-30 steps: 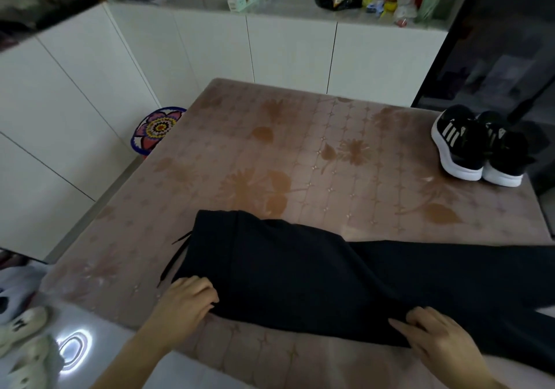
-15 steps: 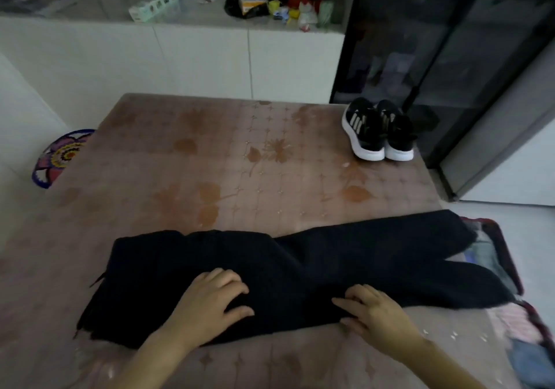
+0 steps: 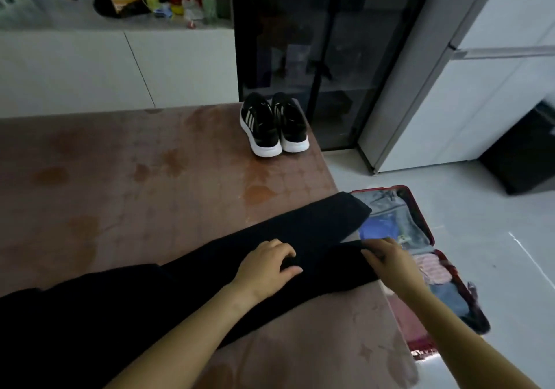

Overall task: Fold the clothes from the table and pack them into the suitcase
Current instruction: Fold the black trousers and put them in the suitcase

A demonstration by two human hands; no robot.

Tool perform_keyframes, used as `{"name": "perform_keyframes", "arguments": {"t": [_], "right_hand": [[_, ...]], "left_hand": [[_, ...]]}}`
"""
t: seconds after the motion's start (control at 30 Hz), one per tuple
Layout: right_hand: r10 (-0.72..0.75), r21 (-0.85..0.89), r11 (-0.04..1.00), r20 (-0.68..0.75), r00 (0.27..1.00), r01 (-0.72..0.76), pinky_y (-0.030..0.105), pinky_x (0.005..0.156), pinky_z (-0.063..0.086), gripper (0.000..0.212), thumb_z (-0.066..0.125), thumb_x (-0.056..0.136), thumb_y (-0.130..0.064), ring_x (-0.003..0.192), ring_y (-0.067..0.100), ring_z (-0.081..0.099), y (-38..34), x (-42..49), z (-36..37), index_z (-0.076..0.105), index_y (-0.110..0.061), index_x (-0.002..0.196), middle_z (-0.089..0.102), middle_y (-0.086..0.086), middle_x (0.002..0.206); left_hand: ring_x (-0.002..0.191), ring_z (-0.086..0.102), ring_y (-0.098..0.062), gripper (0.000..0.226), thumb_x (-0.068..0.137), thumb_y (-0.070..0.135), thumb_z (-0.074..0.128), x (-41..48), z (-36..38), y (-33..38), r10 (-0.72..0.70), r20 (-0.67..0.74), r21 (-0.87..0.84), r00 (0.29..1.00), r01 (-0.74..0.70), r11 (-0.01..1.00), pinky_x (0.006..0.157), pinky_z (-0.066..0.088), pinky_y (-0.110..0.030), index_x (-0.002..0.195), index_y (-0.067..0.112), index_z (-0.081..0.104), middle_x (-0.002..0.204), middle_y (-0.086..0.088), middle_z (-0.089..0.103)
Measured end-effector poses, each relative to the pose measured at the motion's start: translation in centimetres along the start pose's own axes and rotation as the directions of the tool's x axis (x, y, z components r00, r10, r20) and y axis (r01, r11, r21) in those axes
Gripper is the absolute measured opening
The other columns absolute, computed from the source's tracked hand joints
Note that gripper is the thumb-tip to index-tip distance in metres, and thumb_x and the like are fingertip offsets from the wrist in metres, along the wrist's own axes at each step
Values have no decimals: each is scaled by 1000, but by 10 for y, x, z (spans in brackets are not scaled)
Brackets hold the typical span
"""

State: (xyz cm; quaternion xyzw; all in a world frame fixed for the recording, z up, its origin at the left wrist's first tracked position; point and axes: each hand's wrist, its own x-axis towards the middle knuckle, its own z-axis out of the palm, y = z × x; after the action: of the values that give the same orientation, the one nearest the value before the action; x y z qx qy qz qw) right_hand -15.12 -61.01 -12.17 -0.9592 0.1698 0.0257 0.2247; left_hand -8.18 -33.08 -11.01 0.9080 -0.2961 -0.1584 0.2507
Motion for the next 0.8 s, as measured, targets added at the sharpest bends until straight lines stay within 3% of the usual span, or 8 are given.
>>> {"name": "perform_keyframes", "arguments": {"t": [0.1, 0.27, 0.37, 0.47, 0.53, 0.6, 0.67, 0.8], "right_hand": [[218, 158, 963, 4, 976, -216, 32, 70, 42, 13, 59, 89, -21, 88, 32, 63, 16, 34, -7, 71, -16, 92, 68, 11, 90], [420, 389, 820, 90, 903, -420, 36, 84, 50, 34, 61, 86, -37, 94, 30, 66, 31, 99, 11, 65, -10, 106, 71, 11, 95], [490, 504, 701, 175, 854, -505, 40, 79, 49, 41, 66, 79, -45, 84, 30, 62, 32, 132, 25, 58, -6, 90, 66, 15, 87], [513, 664, 538, 230, 827, -518, 28, 54, 45, 52, 74, 64, -43, 61, 22, 56, 30, 153, 27, 62, 1, 89, 61, 9, 69], [503, 800, 322, 309, 807, -507, 18, 39, 38, 21, 73, 77, -15, 40, 12, 50, 19, 154, 17, 61, 3, 79, 54, 4, 46], [485, 861, 164, 354, 800, -481, 15, 35, 35, 18, 65, 83, 1, 31, 8, 44, 13, 154, 2, 55, -4, 69, 48, 1, 37], [417, 909, 85, 340, 843, -408, 15, 37, 37, 15, 63, 85, 2, 37, 7, 47, 6, 149, -15, 58, -8, 75, 54, 0, 45], [369, 963, 56, 225, 902, -264, 17, 43, 40, 15, 62, 85, 2, 46, 7, 48, 1, 125, -45, 60, -14, 87, 56, 3, 64]], "left_hand": [[114, 49, -13, 50, 88, 58, 52, 14, 21, 19, -23, 5, 97, 1000, 23, 995, 92, 46, -31, 125, 26, 52, 125, 8, 53], [116, 48, -16, 56, 86, 60, 49, 15, 46, 22, -35, -48, 265, 998, 46, 963, 93, 43, -33, 130, 26, 50, 127, 8, 48], [93, 61, -13, 57, 77, 68, 42, 14, 51, 18, 4, -89, 363, 996, 29, 931, 74, 52, -31, 109, 27, 63, 107, 9, 59], [88, 61, -12, 54, 79, 68, 41, 16, 51, 21, -16, -111, 389, 994, 58, 920, 69, 52, -29, 106, 27, 65, 102, 9, 61], [97, 59, -15, 44, 86, 57, 50, 17, 50, 21, -35, -135, 354, 990, 81, 932, 76, 51, -31, 114, 24, 62, 109, 7, 60], [90, 61, -13, 37, 85, 53, 58, 15, 47, 20, -40, -176, 329, 984, 97, 939, 68, 53, -29, 108, 25, 65, 101, 8, 62], [77, 63, -10, 32, 80, 51, 65, 11, 44, 18, -59, -162, 307, 985, 107, 946, 56, 53, -26, 99, 26, 67, 90, 10, 64], [64, 59, -6, 12, 81, 30, 69, -1, 35, 18, 3, -227, 272, 974, 60, 960, 45, 46, -21, 90, 24, 67, 79, 12, 58]]}}
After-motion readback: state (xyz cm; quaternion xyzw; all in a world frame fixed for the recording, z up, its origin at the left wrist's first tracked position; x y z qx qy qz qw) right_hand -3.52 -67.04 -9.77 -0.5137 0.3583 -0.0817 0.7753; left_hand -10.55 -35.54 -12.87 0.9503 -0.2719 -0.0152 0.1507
